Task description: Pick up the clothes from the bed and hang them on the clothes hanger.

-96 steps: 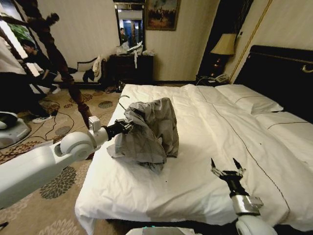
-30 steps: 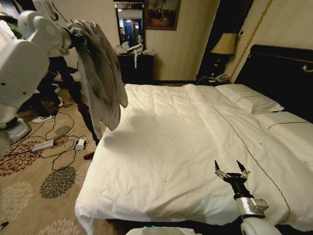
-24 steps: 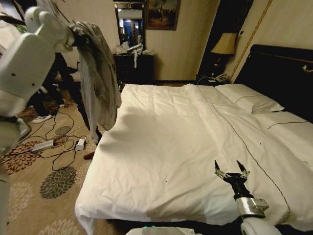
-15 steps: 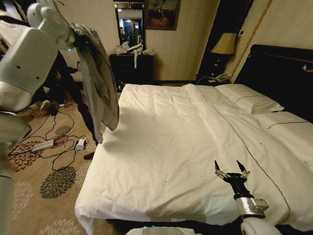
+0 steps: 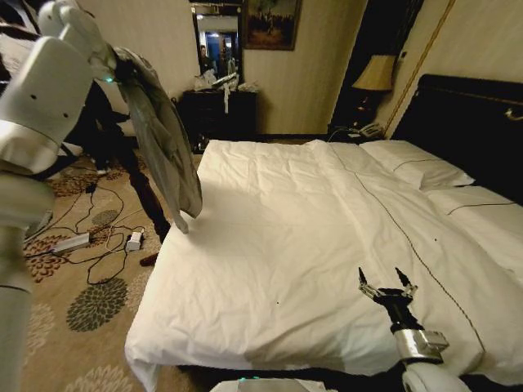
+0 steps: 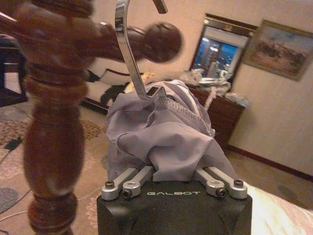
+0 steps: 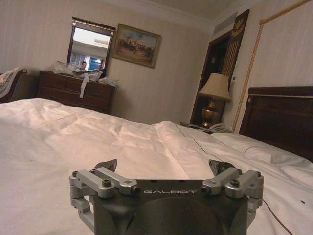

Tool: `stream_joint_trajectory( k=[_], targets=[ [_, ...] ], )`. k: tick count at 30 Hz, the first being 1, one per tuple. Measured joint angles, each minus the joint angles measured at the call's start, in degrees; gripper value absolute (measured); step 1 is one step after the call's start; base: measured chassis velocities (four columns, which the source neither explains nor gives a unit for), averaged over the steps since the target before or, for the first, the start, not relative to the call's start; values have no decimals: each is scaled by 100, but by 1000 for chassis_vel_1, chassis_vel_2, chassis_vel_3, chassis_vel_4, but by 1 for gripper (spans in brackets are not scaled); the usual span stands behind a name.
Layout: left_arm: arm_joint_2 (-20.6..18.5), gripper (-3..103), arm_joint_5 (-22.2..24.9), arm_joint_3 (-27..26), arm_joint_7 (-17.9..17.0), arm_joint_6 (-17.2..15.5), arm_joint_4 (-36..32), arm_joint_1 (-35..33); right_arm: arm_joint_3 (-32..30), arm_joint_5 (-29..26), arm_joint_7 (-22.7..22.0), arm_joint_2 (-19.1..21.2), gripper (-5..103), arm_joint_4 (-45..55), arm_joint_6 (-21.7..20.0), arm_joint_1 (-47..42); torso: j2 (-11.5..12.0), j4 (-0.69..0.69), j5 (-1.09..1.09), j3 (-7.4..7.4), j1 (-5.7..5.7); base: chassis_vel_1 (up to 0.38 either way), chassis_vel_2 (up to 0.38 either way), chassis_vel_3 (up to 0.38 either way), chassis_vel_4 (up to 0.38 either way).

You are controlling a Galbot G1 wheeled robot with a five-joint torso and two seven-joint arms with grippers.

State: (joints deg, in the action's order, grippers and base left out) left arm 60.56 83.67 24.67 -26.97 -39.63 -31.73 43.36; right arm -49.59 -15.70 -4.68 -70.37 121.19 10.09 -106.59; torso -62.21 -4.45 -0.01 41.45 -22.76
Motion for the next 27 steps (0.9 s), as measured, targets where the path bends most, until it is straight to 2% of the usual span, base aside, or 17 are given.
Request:
stream_joint_trajectory(
  k=[5,16,18,23,27],
  targets=[
    [211,16,-359,-80,295,6,556,223,0,0,0,0,100,0,0,0,0,-1,3,0,0,0,0,0,0],
    [269,16,-419,-152,336,19,695,7,0,0,0,0,100,0,0,0,0,-1,2,0,0,0,0,0,0],
    [333,16,-529,-184,415,83,807,-56,0,0,0,0,100,0,0,0,0,-4,3,-1,1,0,0,0,0],
    [404,16,-656,-218,588,189,907,-82,0,0,0,0,100,0,0,0,-1,0,2,-1,0,0,0,0,0],
    [415,16,-670,-220,615,165,928,-53,0,0,0,0,100,0,0,0,0,0,1,0,0,0,0,0,0]
  ],
)
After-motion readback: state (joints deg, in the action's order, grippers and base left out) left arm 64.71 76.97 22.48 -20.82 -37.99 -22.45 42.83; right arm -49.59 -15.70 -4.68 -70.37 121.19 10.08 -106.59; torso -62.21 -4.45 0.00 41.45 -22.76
